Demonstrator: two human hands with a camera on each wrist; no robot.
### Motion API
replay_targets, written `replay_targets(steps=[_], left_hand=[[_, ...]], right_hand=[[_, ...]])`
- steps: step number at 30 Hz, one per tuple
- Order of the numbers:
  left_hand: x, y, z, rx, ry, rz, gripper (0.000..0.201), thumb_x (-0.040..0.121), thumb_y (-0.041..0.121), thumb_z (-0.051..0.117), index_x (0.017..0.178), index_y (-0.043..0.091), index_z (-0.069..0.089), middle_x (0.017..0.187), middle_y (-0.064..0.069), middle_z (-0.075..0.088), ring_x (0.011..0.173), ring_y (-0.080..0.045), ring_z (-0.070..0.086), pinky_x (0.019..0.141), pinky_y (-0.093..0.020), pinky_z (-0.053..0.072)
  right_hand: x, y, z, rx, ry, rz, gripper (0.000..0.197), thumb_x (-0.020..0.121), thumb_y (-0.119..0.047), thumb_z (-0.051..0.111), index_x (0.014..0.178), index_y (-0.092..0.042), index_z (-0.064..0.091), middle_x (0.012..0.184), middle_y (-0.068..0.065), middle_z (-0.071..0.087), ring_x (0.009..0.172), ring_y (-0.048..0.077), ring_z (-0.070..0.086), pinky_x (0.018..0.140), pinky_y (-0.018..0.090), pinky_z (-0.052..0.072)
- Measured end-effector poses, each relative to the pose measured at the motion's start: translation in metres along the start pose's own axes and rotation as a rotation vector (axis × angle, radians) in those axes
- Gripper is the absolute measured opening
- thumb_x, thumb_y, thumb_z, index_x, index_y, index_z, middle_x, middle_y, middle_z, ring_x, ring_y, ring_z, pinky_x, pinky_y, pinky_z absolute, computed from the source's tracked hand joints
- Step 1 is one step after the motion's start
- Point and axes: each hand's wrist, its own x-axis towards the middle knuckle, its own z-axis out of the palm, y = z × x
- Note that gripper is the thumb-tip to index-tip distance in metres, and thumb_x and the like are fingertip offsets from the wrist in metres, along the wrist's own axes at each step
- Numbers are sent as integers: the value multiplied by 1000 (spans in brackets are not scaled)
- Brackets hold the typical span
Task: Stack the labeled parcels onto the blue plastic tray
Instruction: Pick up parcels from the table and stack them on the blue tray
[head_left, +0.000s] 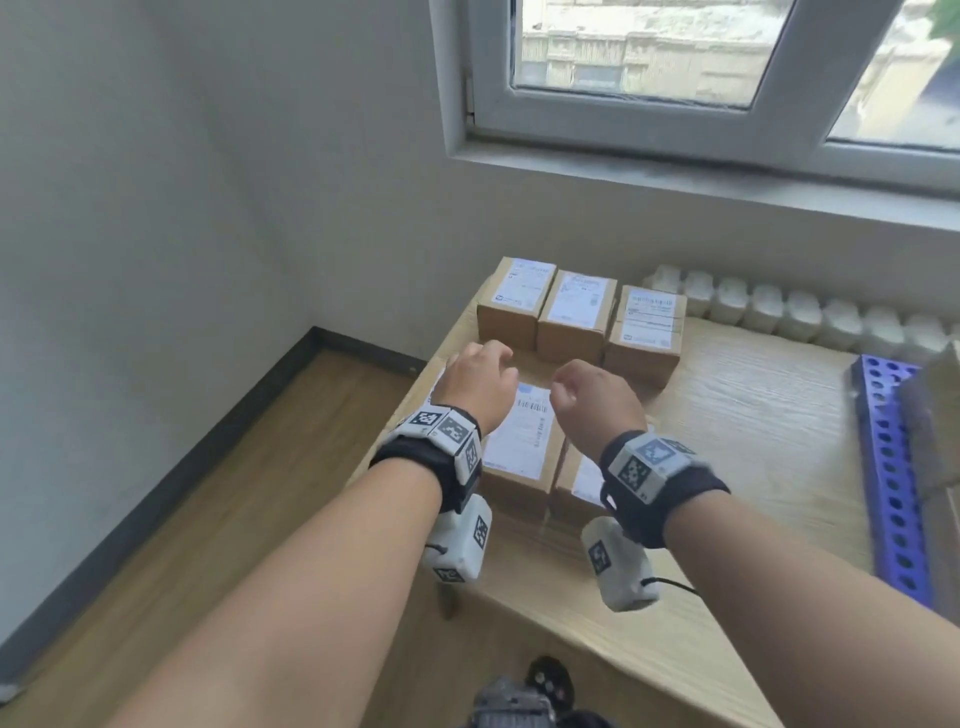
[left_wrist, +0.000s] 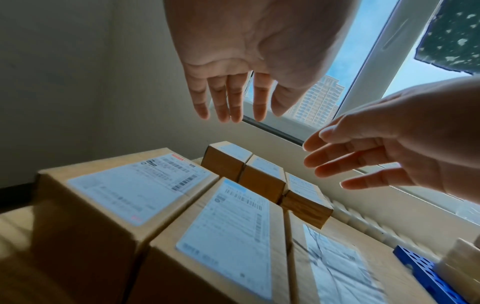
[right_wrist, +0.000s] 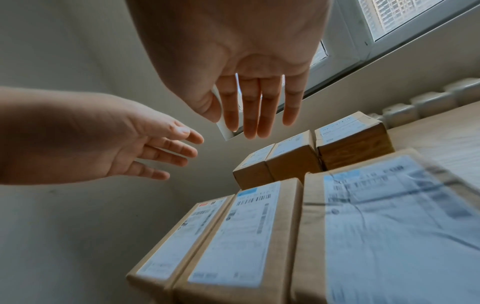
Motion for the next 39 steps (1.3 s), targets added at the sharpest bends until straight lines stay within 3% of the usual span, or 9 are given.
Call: replay_targets(steps=[3,7,14,20,23,29,33,36,39], left_hand=[[34,-2,7,-24,-37,-14,37,100,30,43,135,24,51,140,-2,50,126,-22,47,106,-41,41],[73,-11,11,-84,-56,-42,38,99,30,45,136,23,51,140,-2,50,127,-21,47,107,-41,40],[149,-33,10,-135,-84,-117,41,98,30,48,139,21,48,141,-6,49,127,-24,48,105,-35,39],[225,-44,13,-223,-132,-181,48,96,28,52,142,16,42,142,-10,47,129,-28,47,108,-36,37],[252,-45,18,-262,-159,-188,47,97,26,51,140,13,42,142,-9,49,129,-27,47,103,-33,37],[272,-47,40,-303,-250,-220,46,94,30,51,137,16,45,133,-5,58,116,-28,56,96,-36,46],[276,-51,44,-360,-274,-297,53,93,33,51,142,16,40,132,-4,59,115,-28,58,94,-34,46],[278,-56,50,-434,-326,-337,66,80,44,50,139,16,47,130,-2,61,113,-27,58,99,-37,46],[278,-61,56,-471,-339,-351,55,89,37,52,138,12,50,130,-4,60,115,-27,57,102,-39,45]], right_hand=[[34,1,-3,-22,-13,14,27,96,-28,41,112,-21,61,107,-2,66,91,17,59,74,30,47],[68,4,2,-3,-43,71,26,96,-27,42,112,-22,62,112,-1,66,99,20,60,74,29,41],[122,-5,22,105,-64,138,30,97,-25,48,124,-19,60,123,0,63,110,18,59,93,32,47],[178,-12,33,174,-67,223,34,97,-22,48,130,-16,56,126,3,62,113,19,58,94,30,44],[198,-12,40,184,-66,256,38,96,-22,49,134,-18,54,132,3,59,115,19,57,94,30,44],[212,-11,52,211,-88,294,48,95,-21,51,142,-18,47,130,5,61,118,23,57,100,33,42],[214,-14,58,201,-91,269,50,93,-21,53,143,-20,47,119,7,65,105,21,60,93,31,44],[215,-16,61,219,-89,267,51,92,-22,55,142,-21,46,121,5,64,96,17,60,93,32,47],[215,-16,63,300,-63,308,52,91,-22,56,142,-21,46,120,2,62,96,15,60,90,30,47]])
